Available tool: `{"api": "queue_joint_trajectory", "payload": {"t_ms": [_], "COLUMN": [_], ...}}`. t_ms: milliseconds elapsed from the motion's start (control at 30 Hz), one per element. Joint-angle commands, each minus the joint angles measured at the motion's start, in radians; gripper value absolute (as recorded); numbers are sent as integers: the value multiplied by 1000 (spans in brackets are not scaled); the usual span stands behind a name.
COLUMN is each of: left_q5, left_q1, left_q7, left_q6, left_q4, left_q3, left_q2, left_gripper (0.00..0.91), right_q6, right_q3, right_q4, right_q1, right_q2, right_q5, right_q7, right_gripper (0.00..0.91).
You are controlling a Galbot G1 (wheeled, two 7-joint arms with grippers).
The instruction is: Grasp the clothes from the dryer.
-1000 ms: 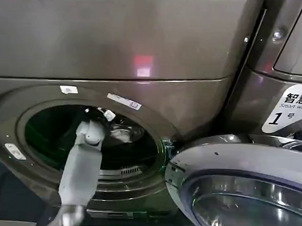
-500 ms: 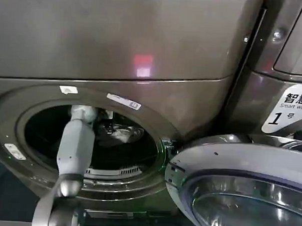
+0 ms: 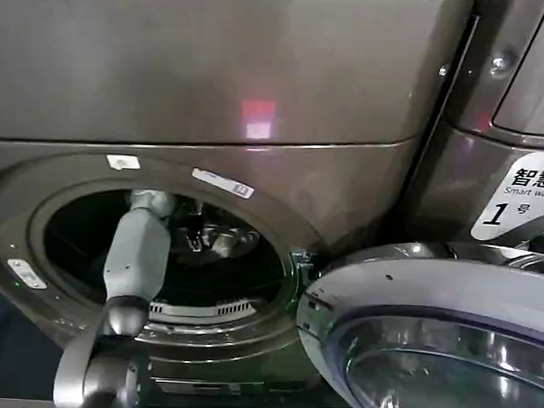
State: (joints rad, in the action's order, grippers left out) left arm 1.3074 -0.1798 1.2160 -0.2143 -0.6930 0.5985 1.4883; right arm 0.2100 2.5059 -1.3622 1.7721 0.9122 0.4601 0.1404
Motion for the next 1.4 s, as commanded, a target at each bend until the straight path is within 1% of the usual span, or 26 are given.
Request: {"api": "queue_joint_trajectory", "payload": {"t_ms": [33, 67, 100, 133, 200, 600, 700, 767, 833, 967, 1000, 1033, 1067, 1100, 1133, 1167, 1200, 1267, 1300, 1333, 1400], "left_q5": [-4, -10, -11, -21, -36, -81, -143, -195, -245, -397, -430, -444, -456, -488, -522, -539, -590, -694, -741, -801, -899], "left_q1": [2, 2, 1, 1, -1, -18, -26, -36, -45, -81, -87, -101, -117, -130, -142, -149, -154, -171, -186, -216, -255], "left_q7": [-35, -36, -34, -34, -36, -53, -136, -182, -343, -567, -603, -610, -634, -654, -685, -746, -808, -917, -936, -986, -1063], "left_q6": [22, 22, 19, 18, 19, 53, 65, 89, 106, 155, 183, 249, 289, 287, 307, 314, 338, 376, 391, 431, 475], "left_q4": [101, 105, 108, 114, 118, 39, -7, -55, -82, -157, -166, -193, -213, -226, -240, -249, -256, -291, -315, -369, -435], "left_q3": [1, 2, 2, 2, 3, 4, 3, 4, -6, -28, -33, -43, -49, -49, -50, -49, -48, -48, -54, -59, -60], "left_q2": [-8, -9, -11, -14, -16, -19, -20, -20, -20, -9, -5, -2, -1, 0, 3, 8, 13, 21, 22, 26, 36], "left_gripper": [907, 899, 466, 102, 0, 0, 0, 0, 0, 0, 0, 0, 0, 0, 0, 0, 0, 0, 0, 0, 0], "right_q6": [-3, -4, -5, -6, -6, -8, -5, -4, -5, -7, -6, -7, -8, 0, 4, 18, 31, 11, 15, 14, 13], "right_q3": [-6, -6, -6, -6, -9, -14, -20, -24, -28, -34, -35, -37, -38, -37, -35, -33, -33, -40, -43, -47, -51], "right_q4": [0, 1, 2, 3, 3, 3, -3, -7, -8, -13, -15, -17, -18, -22, -31, -44, -61, -67, -69, -72, -70], "right_q1": [-3, -3, -2, -2, -4, -5, -11, -14, -18, -21, -22, -23, -23, -20, -19, -20, -19, -19, -19, -22, -28], "right_q2": [1, 0, -1, -2, -2, 1, 1, 3, 4, 6, 6, 6, 5, 7, 10, 13, 16, 17, 19, 18, 16], "right_q5": [-3, -4, -4, -4, -5, -1, 0, 1, 2, 1, 1, 2, 2, -2, -17, -15, 40, 68, 63, 51, 37], "right_q7": [0, 0, 0, 0, 0, 4, 7, 9, 7, 7, 8, 8, 6, 8, 9, 7, 8, 13, 19, 15, 7], "right_gripper": [907, 907, 907, 907, 907, 907, 907, 907, 907, 907, 907, 907, 907, 907, 907, 907, 907, 907, 907, 907, 907]}}
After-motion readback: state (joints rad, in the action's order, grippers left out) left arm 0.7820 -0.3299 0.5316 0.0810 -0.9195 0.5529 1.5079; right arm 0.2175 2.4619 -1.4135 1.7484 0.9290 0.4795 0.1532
